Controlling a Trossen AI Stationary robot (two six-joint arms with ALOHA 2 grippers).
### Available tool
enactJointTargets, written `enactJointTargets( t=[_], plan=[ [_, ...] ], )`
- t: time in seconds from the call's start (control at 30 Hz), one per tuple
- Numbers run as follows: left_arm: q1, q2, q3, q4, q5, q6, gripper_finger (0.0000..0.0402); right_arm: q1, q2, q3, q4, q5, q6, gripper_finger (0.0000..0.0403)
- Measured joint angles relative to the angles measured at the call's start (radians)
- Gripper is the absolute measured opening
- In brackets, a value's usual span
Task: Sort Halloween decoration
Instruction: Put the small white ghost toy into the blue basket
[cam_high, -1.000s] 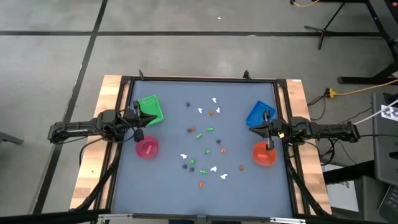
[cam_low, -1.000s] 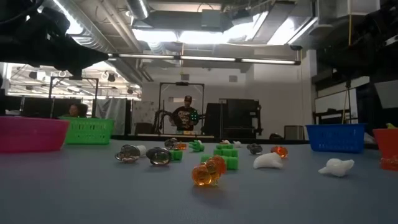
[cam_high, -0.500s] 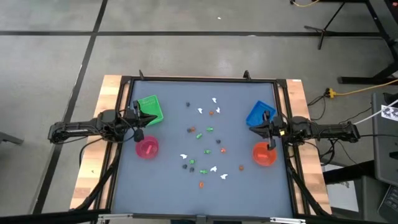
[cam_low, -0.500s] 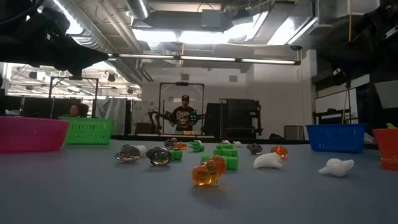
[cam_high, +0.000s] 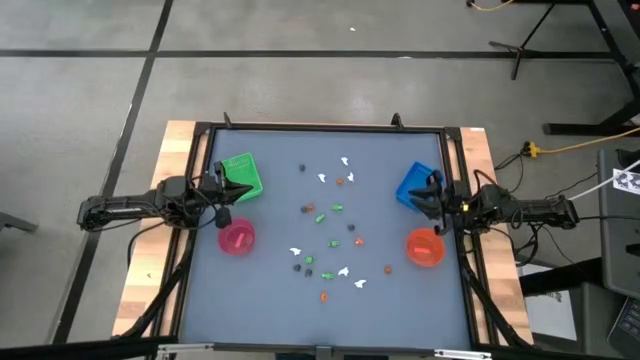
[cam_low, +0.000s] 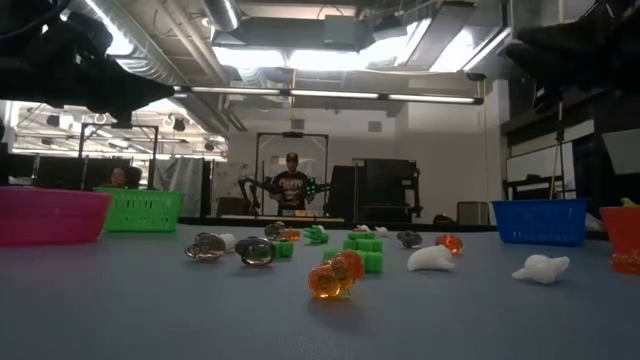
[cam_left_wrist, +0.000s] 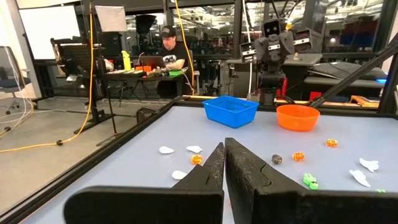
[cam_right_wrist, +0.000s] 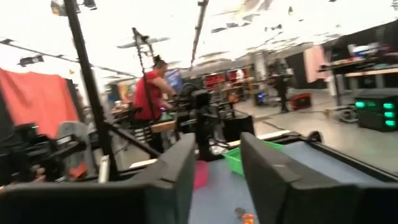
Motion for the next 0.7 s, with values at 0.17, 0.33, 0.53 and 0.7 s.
enactJointTargets(
  t=[0.17, 0.33, 0.53, 0.7],
  plan=[
    [0.0, 0.0, 0.0, 0.0, 0.0, 0.0, 0.0, 0.0, 0.0, 0.0, 0.0, 0.007, 0.0, 0.0189],
    [0.0, 0.0, 0.0, 0.0, 0.0, 0.0, 0.0, 0.0, 0.0, 0.0, 0.0, 0.007, 0.0, 0.0207],
    [0.0, 0.0, 0.0, 0.0, 0.0, 0.0, 0.0, 0.0, 0.009, 0.017, 0.006, 0.006, -0.001, 0.0209],
    [0.0, 0.0, 0.0, 0.0, 0.0, 0.0, 0.0, 0.0, 0.089, 0.086, 0.008, 0.007, -0.03, 0.0209]
  ],
)
